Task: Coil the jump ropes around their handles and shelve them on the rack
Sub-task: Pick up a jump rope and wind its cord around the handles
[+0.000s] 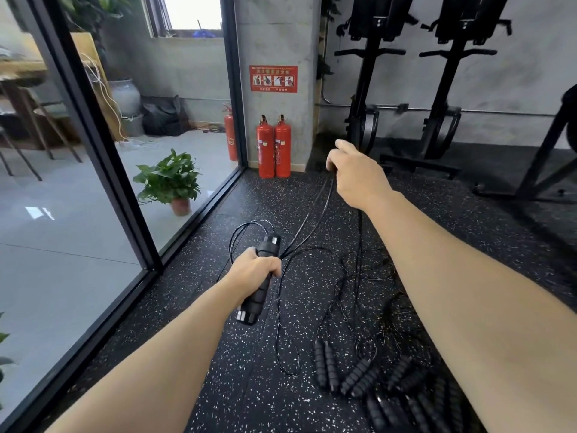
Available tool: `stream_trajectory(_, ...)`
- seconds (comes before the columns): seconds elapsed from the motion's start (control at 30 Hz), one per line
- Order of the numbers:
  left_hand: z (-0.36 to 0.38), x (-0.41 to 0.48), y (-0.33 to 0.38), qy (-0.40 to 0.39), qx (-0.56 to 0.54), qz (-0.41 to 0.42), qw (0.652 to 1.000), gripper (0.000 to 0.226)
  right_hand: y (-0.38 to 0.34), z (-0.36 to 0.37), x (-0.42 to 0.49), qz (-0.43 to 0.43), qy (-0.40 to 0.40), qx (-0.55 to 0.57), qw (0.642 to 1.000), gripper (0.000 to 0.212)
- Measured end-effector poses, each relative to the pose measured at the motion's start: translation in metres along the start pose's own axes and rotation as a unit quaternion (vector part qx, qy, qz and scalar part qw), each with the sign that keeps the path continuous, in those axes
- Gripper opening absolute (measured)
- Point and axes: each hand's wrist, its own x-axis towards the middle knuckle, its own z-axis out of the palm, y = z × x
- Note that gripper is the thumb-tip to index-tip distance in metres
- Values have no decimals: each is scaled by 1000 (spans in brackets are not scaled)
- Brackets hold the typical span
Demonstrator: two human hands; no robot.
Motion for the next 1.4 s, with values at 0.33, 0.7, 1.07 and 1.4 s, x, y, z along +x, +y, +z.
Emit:
stream_trajectory(0.33, -6, 1, 29, -44, 433, 70, 897, 37, 50, 29, -30, 124, -159, -77, 976, 28)
stream_trajectory(0.7, 10, -24, 56, -25, 559, 164, 812, 40, 14, 46, -82, 155, -164, 189, 956, 27)
stream_trajectory(1.07, 6, -77, 48, -63, 336, 190, 920, 55, -27, 45, -166, 317, -5, 537, 782, 26)
stream_trajectory(1.4, 27, -120, 56, -55, 277, 196, 939, 50, -55, 39, -178, 438, 172, 530, 705, 51)
